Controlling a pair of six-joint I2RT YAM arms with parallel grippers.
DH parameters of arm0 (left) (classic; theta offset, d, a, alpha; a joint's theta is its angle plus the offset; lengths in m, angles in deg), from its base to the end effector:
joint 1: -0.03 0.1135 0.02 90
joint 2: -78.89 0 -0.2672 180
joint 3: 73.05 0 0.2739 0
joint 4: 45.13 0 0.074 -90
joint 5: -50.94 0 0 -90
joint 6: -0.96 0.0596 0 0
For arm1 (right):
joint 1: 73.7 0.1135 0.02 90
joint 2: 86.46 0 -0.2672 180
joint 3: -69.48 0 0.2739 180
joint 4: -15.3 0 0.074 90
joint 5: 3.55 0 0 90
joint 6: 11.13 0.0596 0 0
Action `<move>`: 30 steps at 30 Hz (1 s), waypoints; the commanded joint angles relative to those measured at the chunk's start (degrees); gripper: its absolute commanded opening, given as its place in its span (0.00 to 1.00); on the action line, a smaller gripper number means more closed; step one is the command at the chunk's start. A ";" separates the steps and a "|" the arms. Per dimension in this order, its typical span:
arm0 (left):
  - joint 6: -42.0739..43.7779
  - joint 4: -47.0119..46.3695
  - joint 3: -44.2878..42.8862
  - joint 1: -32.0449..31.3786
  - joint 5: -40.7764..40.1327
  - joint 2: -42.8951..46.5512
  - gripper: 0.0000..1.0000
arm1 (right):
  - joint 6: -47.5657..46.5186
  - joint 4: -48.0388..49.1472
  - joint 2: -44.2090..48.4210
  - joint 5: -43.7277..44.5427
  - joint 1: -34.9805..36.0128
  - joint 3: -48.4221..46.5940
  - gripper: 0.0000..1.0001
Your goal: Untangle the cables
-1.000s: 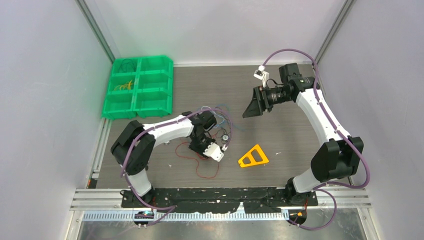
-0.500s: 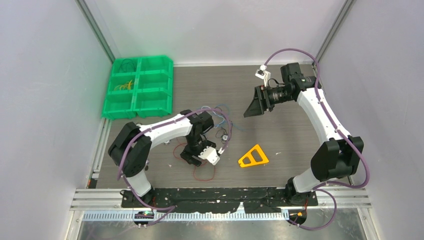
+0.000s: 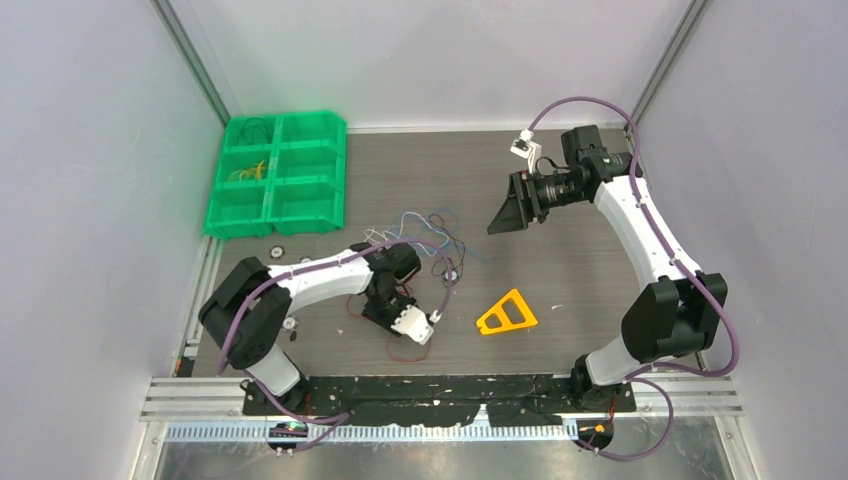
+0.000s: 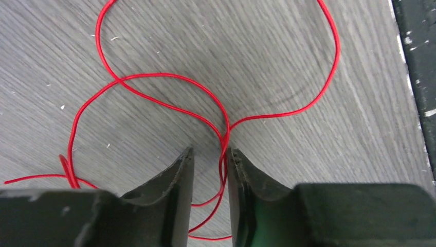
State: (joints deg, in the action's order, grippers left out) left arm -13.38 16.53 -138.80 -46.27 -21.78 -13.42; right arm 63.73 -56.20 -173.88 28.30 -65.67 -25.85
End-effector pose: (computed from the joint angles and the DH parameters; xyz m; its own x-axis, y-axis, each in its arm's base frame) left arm 0.1805 -0.2145 0.1272 0.5040 0.8117 -0.2953 0.8416 -0.5384 -0.0434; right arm 0.3159 0.0957 0.3237 -0.7391 -0.2435 -0.6281 -0.6639 0.4208 0.6182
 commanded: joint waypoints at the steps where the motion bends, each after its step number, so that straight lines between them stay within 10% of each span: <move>1: -1.80 -2.15 1.73 -0.90 -2.45 -1.93 0.25 | -0.36 0.49 0.64 -0.62 -0.07 -1.58 0.73; 5: -3.90 -9.09 6.17 -2.66 -5.39 0.31 0.01 | -0.40 0.49 0.57 -0.05 -0.12 -1.66 0.73; 11: -10.55 -6.00 4.60 -0.96 -0.09 6.88 0.00 | -0.81 0.44 0.59 0.89 -0.11 -1.90 0.73; 19: -24.35 14.99 -21.90 14.19 21.44 16.85 0.00 | -1.54 -0.20 -0.79 1.43 -0.16 -4.15 0.72; 30: -37.25 23.93 -53.95 44.79 27.54 11.35 0.00 | -2.41 -0.77 -1.49 1.62 -0.20 -4.99 0.72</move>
State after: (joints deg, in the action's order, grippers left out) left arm -43.52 34.32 -179.59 -11.04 -0.47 2.01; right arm 62.44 -56.42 -175.47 30.23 -65.69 -28.21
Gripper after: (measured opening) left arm 0.009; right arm 0.720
